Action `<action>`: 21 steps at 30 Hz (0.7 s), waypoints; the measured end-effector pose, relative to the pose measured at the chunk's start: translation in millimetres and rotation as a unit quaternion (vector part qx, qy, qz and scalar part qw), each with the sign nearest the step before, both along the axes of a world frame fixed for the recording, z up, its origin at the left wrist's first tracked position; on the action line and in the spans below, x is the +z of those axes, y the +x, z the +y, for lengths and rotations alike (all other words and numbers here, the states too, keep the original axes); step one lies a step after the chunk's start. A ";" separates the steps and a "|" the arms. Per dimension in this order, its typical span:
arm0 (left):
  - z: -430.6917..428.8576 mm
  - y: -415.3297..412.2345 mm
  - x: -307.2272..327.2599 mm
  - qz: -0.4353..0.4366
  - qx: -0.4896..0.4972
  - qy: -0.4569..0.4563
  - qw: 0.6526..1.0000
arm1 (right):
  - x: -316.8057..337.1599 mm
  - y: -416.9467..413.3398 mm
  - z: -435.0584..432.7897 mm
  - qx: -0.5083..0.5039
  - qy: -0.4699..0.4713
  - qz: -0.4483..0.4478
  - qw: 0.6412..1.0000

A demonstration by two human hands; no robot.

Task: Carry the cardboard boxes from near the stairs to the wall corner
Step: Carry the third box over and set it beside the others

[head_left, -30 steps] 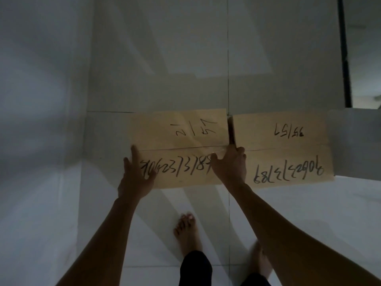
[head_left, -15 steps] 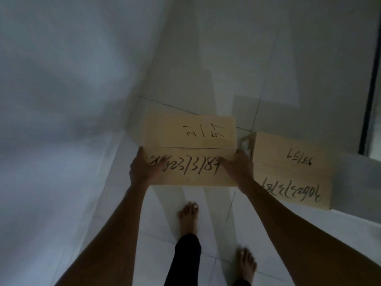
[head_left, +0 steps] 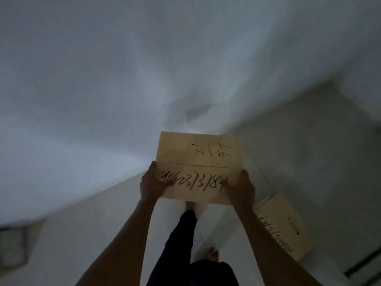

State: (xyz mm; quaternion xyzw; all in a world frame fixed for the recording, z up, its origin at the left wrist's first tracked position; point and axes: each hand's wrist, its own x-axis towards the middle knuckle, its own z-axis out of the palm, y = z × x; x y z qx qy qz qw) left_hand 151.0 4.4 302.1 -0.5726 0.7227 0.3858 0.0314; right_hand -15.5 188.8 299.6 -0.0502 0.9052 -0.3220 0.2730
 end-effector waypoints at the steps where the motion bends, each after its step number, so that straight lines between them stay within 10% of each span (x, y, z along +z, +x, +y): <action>1: 2.9 31.7 19.2 0.001 0.025 -0.002 1.000 | 19.8 21.6 -6.5 0.026 -0.006 0.000 1.000; 21: 20.6 580.5 57.0 -0.025 0.348 0.017 0.937 | 59.1 484.3 -139.6 0.355 0.011 -0.034 0.934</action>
